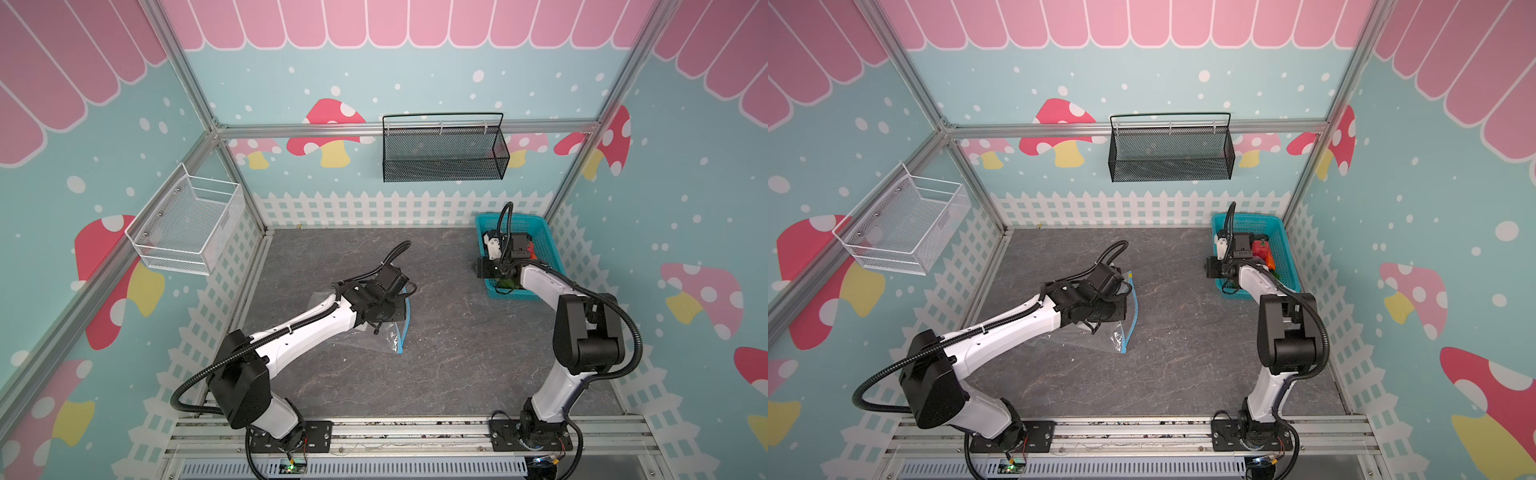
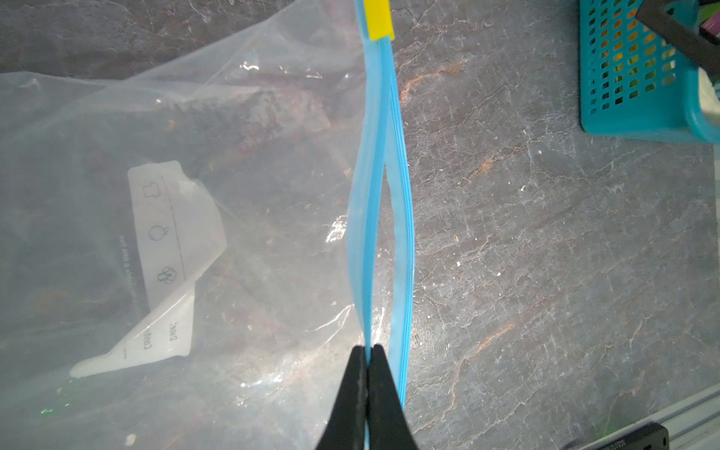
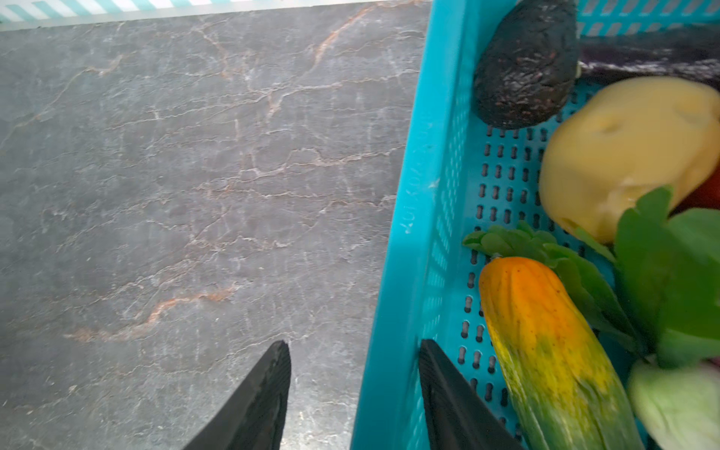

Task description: Place the food in the zip-top bag and seal the zipper

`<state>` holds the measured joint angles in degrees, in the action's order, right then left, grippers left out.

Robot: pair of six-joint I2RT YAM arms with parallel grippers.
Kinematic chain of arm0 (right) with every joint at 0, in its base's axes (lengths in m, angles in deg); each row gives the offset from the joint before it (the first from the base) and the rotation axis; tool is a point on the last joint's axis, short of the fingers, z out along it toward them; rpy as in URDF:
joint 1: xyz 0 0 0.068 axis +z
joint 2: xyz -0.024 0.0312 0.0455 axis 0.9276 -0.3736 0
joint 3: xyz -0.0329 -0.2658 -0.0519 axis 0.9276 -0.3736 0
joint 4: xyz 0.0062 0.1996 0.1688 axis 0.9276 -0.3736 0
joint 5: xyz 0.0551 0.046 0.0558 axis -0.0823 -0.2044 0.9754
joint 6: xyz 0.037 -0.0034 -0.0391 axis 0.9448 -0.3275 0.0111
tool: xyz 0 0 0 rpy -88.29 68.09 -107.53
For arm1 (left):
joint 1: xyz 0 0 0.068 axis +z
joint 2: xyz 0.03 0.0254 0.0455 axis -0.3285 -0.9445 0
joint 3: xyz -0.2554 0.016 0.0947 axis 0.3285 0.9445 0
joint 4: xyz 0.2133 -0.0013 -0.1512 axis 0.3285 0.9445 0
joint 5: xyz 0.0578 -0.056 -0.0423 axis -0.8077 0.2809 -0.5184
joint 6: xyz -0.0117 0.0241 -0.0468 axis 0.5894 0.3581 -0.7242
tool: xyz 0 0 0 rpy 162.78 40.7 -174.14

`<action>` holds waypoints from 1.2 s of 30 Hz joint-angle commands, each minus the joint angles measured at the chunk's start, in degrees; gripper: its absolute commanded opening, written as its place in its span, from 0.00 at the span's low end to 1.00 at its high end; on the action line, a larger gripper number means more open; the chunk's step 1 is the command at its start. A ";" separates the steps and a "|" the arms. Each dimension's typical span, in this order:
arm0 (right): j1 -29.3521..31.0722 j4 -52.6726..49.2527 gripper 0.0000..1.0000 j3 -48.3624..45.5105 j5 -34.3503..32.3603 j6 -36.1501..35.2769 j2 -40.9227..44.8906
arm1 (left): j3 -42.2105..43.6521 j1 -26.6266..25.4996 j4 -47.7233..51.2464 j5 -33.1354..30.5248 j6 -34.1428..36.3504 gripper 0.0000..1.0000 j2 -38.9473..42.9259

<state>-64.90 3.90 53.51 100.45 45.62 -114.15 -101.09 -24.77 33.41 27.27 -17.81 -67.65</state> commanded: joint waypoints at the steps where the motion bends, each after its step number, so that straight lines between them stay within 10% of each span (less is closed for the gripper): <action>1: 1.90 -0.86 0.55 1.04 2.02 0.15 -0.29 | 0.66 0.35 -0.90 0.31 -0.09 0.00 -0.46; 36: 12.24 -2.67 0.46 -0.70 0.50 -0.35 1.98 | 2.50 0.28 -1.85 0.64 -0.96 0.00 1.21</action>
<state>-54.02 2.83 54.05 99.56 46.23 -113.89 -99.34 -24.77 32.07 27.68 -18.03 -67.65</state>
